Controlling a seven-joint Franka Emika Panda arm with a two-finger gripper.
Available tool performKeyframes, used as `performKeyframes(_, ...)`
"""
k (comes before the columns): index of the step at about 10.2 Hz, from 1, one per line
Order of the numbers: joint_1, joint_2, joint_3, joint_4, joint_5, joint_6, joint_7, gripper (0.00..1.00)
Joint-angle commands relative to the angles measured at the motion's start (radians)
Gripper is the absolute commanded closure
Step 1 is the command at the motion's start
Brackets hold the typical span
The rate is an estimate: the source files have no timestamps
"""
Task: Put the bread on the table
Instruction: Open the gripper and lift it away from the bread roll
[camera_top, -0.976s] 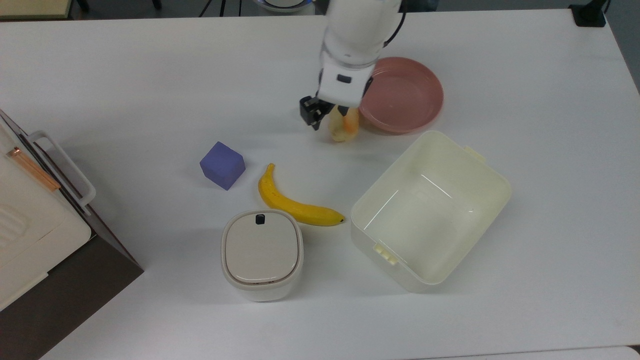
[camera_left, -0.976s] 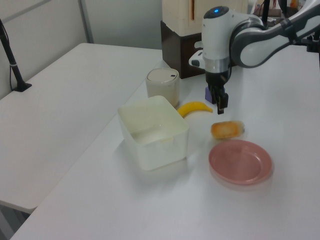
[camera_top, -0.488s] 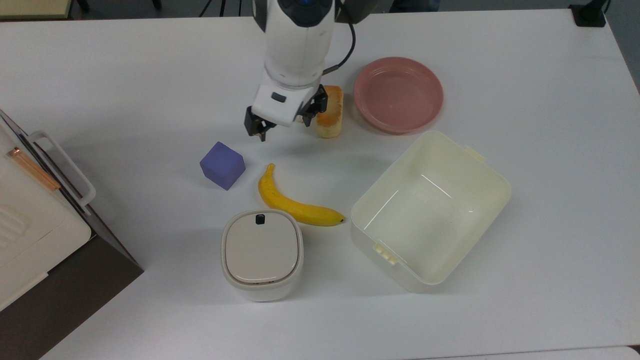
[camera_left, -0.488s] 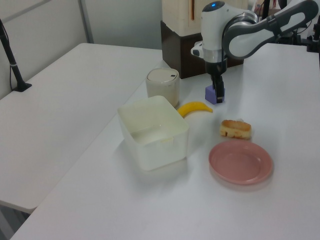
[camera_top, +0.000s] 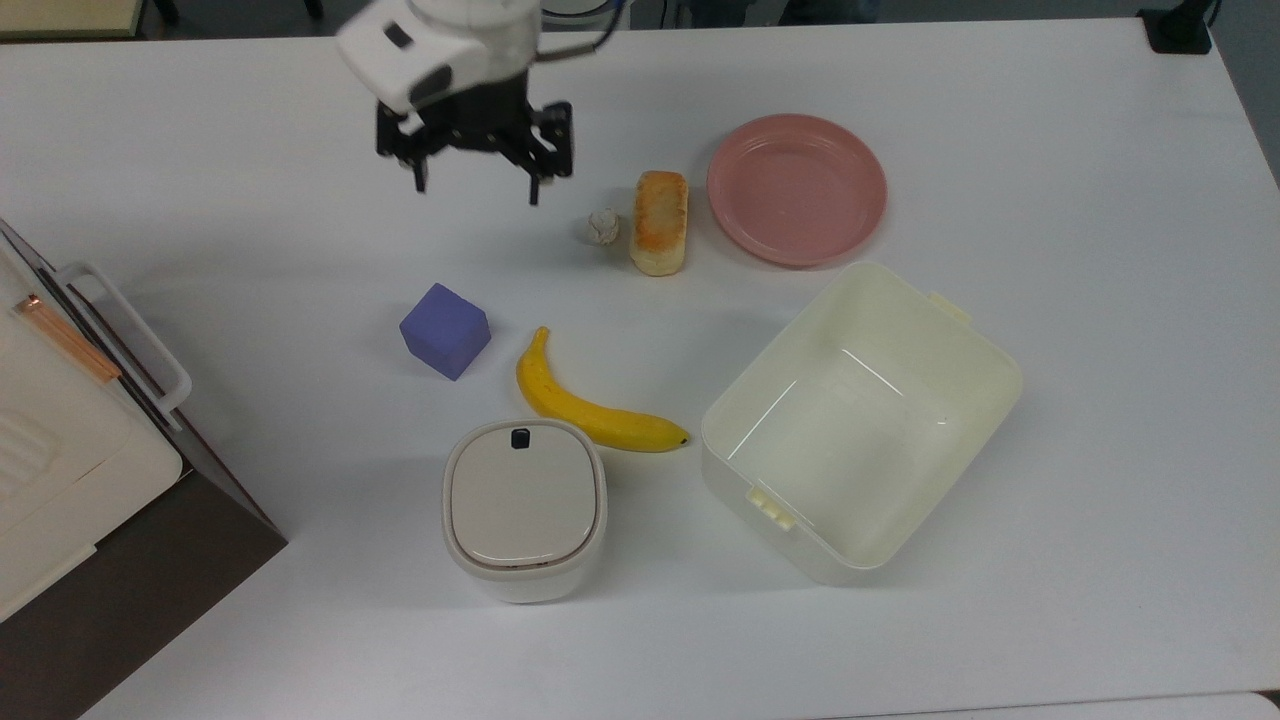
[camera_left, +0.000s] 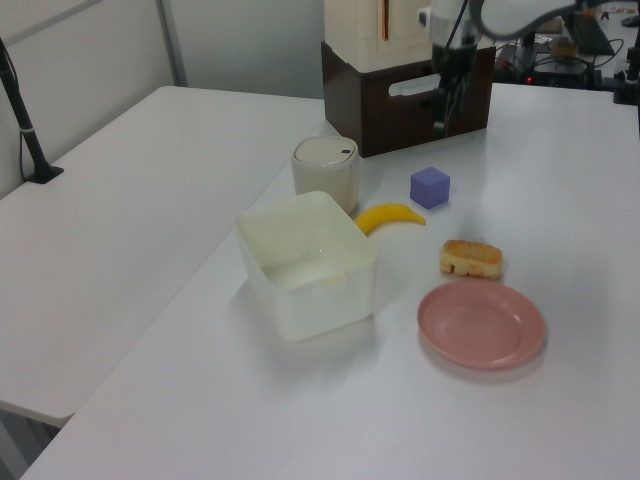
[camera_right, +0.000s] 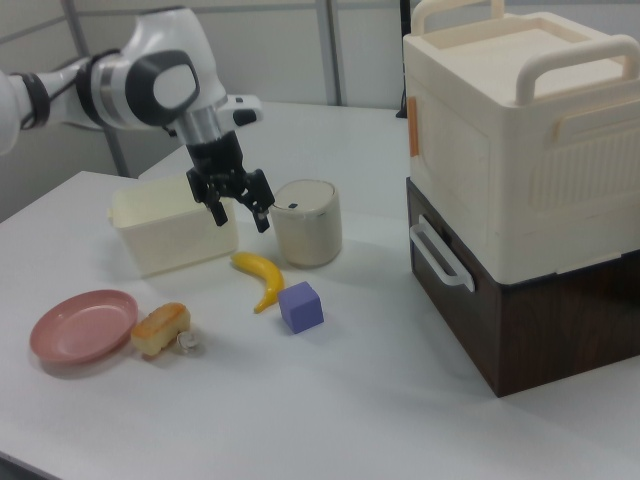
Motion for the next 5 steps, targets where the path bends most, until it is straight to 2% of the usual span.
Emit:
performKeyframes(1, -0.019, -0.01, 0.001, 0.089, 0.021, -0.158, 0.032, 0.0)
performKeyframes(5, -0.03, -0.015, 0.001, 0.117, 0.05, -0.194, 0.031, 0.0)
